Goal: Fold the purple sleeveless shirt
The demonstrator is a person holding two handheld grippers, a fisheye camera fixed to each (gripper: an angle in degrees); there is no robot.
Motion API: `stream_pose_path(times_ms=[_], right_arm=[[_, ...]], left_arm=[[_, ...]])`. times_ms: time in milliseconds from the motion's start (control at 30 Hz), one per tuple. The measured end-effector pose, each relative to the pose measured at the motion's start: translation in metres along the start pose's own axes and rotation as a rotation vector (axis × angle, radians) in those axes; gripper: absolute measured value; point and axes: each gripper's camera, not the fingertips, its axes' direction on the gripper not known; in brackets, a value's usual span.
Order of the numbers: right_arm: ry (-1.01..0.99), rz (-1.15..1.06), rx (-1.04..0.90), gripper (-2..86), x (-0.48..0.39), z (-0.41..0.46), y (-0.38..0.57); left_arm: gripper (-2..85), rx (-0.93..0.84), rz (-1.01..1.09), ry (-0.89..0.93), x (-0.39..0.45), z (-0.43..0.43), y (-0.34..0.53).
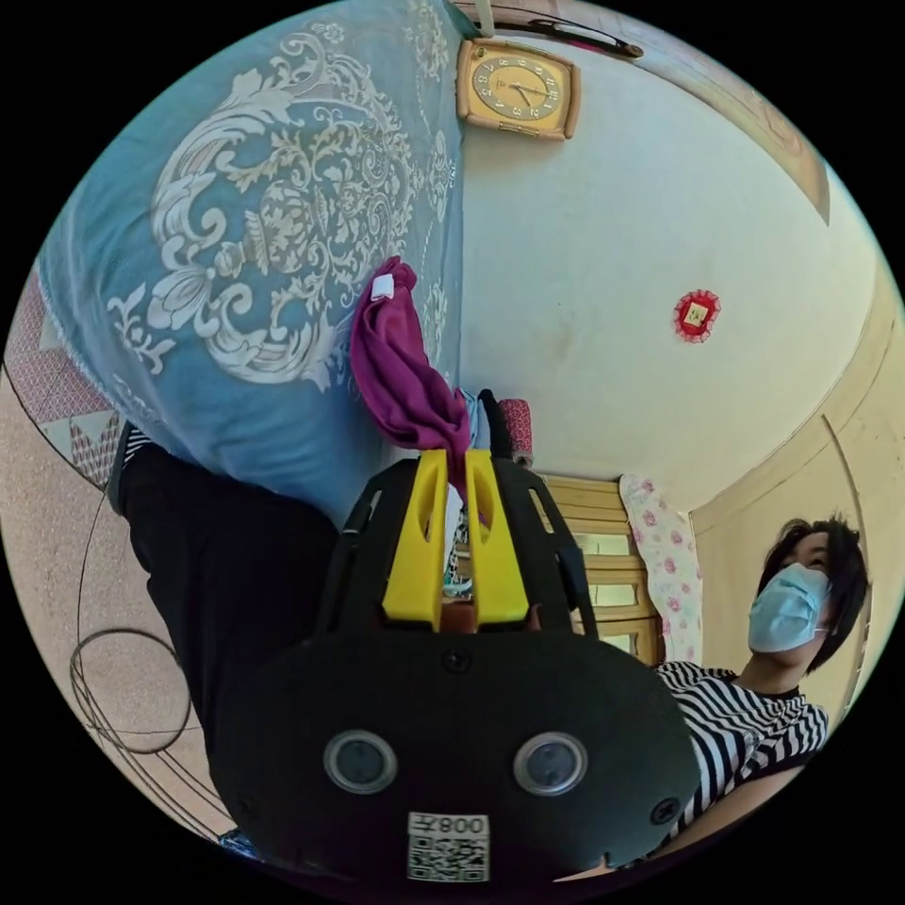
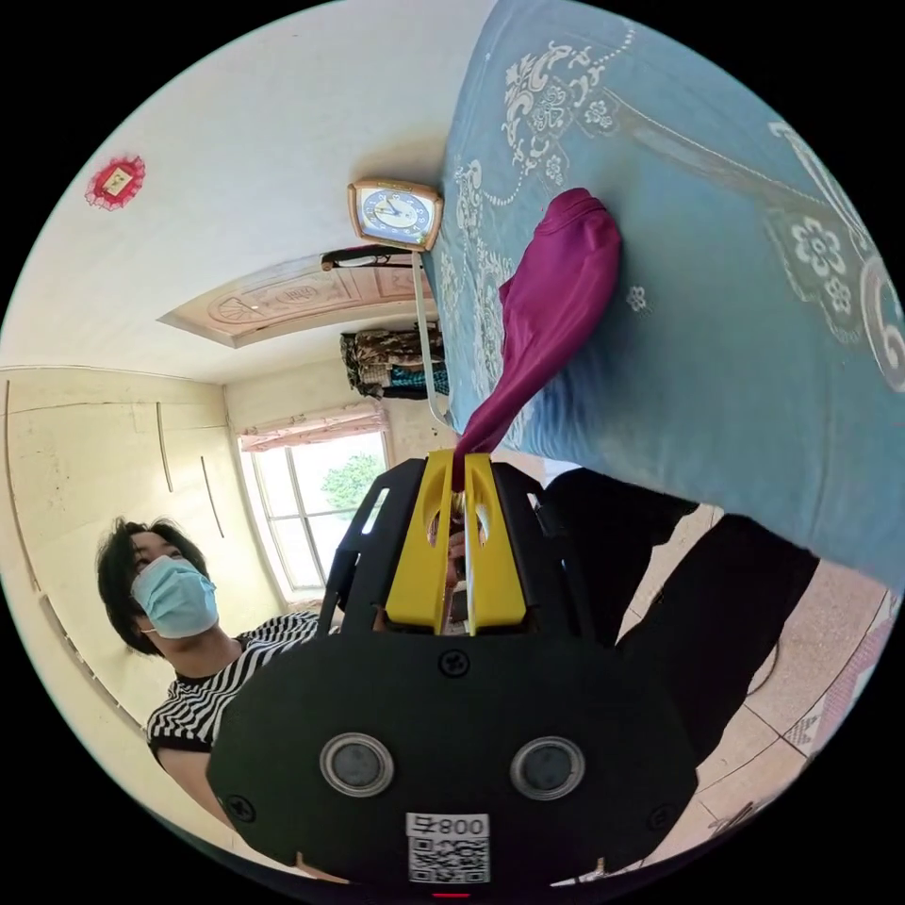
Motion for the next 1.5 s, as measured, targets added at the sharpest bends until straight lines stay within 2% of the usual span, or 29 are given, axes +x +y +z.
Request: stream_pose_path(times_ms=[400, 800, 1000, 1167, 1333, 1500], right_arm=[[-0.021, -0.063, 0.091, 1.7, -0.032, -0.084, 0.167], [-0.005, -0.288, 0.28, 1.5, -0.1, -0.215, 0.312], [0.009, -0.338, 0.4, 1.6, -0.116, -0.293, 0.376], [0.036, -0.296, 0.492, 1.7, -0.109, -0.373, 0.411], [0.066, -0.273, 0.523, 1.8, -0.113, -0.458, 0.399], [0.099, -0.363, 0.556, 1.8, -0.158, -0.564, 0.35]], left_arm=[[2.6, -0.127, 0.157, -0.017, -0.007, 0.064, 0.128], [2.6, -0.311, 0.334, 0.048, -0.017, 0.201, 0.214], [2.6, -0.451, 0.373, 0.078, -0.036, 0.298, 0.24], [2.5, -0.583, 0.383, 0.051, -0.064, 0.405, 0.254], [2.5, -0.637, 0.425, 0.007, -0.081, 0.516, 0.249], [2.5, -0.629, 0.503, 0.029, -0.068, 0.643, 0.222]])
